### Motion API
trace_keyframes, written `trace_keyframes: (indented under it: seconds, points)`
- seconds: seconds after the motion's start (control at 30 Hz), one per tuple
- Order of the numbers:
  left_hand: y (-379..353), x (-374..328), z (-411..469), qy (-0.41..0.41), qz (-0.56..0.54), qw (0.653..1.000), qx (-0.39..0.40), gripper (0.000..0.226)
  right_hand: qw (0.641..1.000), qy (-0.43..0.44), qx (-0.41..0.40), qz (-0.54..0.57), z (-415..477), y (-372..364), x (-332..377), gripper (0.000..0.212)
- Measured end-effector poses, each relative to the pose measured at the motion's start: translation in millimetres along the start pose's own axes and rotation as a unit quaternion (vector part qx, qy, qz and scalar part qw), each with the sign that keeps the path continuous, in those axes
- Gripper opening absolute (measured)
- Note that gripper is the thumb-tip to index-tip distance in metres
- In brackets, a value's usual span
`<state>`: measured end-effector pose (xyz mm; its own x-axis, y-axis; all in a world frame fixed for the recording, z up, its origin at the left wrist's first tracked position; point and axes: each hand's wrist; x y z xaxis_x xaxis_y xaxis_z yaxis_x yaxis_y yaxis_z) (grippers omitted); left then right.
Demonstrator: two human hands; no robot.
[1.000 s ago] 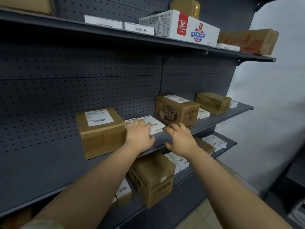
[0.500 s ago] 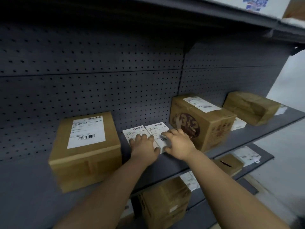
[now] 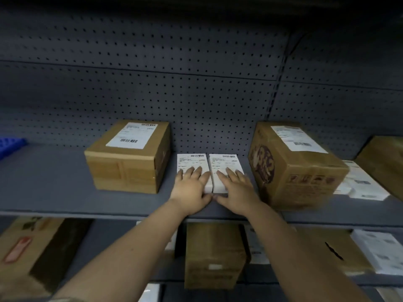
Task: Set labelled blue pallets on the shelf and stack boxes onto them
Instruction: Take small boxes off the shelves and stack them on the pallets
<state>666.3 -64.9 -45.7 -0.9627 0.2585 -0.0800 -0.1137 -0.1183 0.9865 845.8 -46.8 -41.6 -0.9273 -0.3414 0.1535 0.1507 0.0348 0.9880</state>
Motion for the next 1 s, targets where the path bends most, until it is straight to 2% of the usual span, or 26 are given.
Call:
trace_keyframes:
  seconds: [0.17,0.3,0.4,0.5,0.6,0.83,1.0]
  points:
    - [2.8,-18.0,-39.1,0.037,-0.008,0.999,-0.025,0.074,0.998,0.055,-0.008,0.007,-36.4,-5.4,-5.7,0.084]
    - [6.4,-24.2,-73.7,0.076,-0.031,0.996,-0.041,0.077,0.994,0.097,-0.049,-0.011,-67.0,-10.9,-7.0,0.095]
    - [8.6,-30.3,-94.2,0.090,-0.017,0.996,-0.022,0.084,0.986,0.121,-0.111,-0.028,-81.8,-19.2,-6.4,0.084]
    - [9.6,-41.1,-105.7,0.096,0.023,0.995,-0.023,0.072,0.975,0.113,-0.189,-0.017,-89.1,-29.9,-2.5,0.075]
    - [13.5,-49.7,-111.7,0.096,0.051,0.994,-0.030,0.066,0.968,0.105,-0.229,-0.008,-93.5,-28.7,2.2,0.071]
    - [74.4,-51.0,-100.9,0.093,0.102,0.983,-0.122,0.064,0.936,0.130,-0.325,0.026,-75.8,34.4,17.2,0.068]
    - [155.6,-8.9,-100.8,0.136,0.138,0.965,-0.177,0.067,0.917,0.192,-0.348,0.007,-39.7,112.6,72.4,0.064]
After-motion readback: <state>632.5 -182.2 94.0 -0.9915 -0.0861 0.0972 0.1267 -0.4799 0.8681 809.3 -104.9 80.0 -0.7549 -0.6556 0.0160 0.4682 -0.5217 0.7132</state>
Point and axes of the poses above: each hand's wrist, its own z-axis towards the middle knuckle, its own y-axis out of the back of the hand, x = y × z, and after that the axes turned 1 degree about -z, right-handed
